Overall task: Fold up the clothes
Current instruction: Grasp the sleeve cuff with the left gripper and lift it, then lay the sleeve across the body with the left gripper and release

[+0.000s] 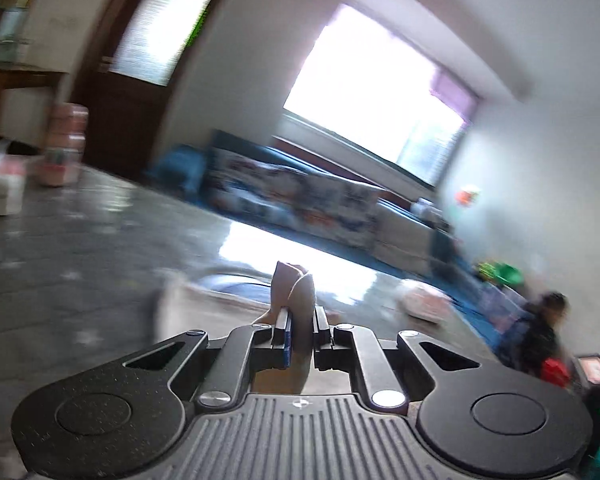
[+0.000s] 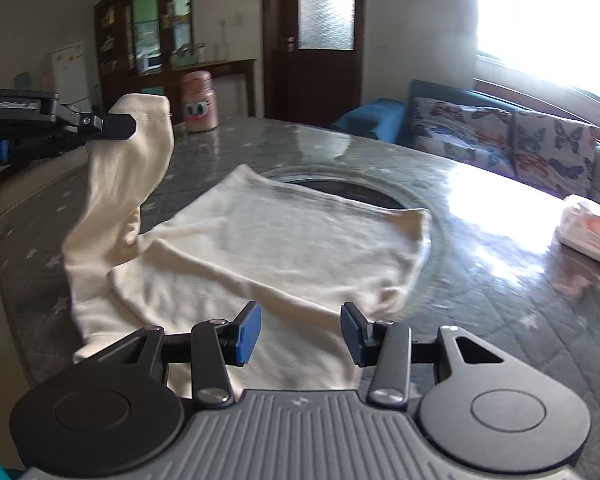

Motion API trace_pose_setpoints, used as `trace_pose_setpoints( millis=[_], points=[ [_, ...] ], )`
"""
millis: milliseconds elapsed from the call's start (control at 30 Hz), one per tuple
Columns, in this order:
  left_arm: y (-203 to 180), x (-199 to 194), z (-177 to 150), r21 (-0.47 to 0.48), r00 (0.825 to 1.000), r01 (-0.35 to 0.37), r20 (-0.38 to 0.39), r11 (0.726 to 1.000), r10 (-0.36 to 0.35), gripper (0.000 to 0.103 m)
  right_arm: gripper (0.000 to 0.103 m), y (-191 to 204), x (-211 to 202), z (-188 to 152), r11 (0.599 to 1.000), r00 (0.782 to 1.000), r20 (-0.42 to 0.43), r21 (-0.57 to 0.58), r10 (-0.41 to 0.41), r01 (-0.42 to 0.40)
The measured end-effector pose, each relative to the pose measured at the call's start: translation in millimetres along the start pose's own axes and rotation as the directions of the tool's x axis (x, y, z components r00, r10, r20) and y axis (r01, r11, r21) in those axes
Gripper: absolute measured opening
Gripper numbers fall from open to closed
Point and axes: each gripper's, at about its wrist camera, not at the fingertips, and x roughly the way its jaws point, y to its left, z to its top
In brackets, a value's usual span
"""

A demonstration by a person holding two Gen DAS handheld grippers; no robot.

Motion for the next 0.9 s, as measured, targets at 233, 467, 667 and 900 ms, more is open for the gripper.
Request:
trace_pose_setpoints(
  millis=[233,467,667,900],
  points=[
    [-44.3,40.1,-26.2,0.063,0.984,0.129,-0.129,0.99,-0.12,0.011,0.045,-32.2,-14.7,-13.4,0.994,0.997,-0.002,0.079,-0.076,0.076],
    [-50.4,62.9,-64.8,0.085,0.953,0.161,-0.274,0.983,-0.132,0.016,0.045,-42.4,-19.1,-19.8,0.988,0.994,-0.008,0.11,-0.106,0.106],
    [-47.9,60.9,-76.7,0.106,0.937,0.177,-0.324,0.979,-0.134,0.047,0.045,-36.3,-17.6,-11.0,0.991,0.996,0.012,0.095,-0.092,0.09],
    [-13.2,32.0,-61.1,0.105,0.965,0.083,-0.256,0.991,-0.054,0.048,0.045,-10.7,-5.1,0.7,0.999,1.0,0.015,0.04,-0.017,0.016]
  ],
)
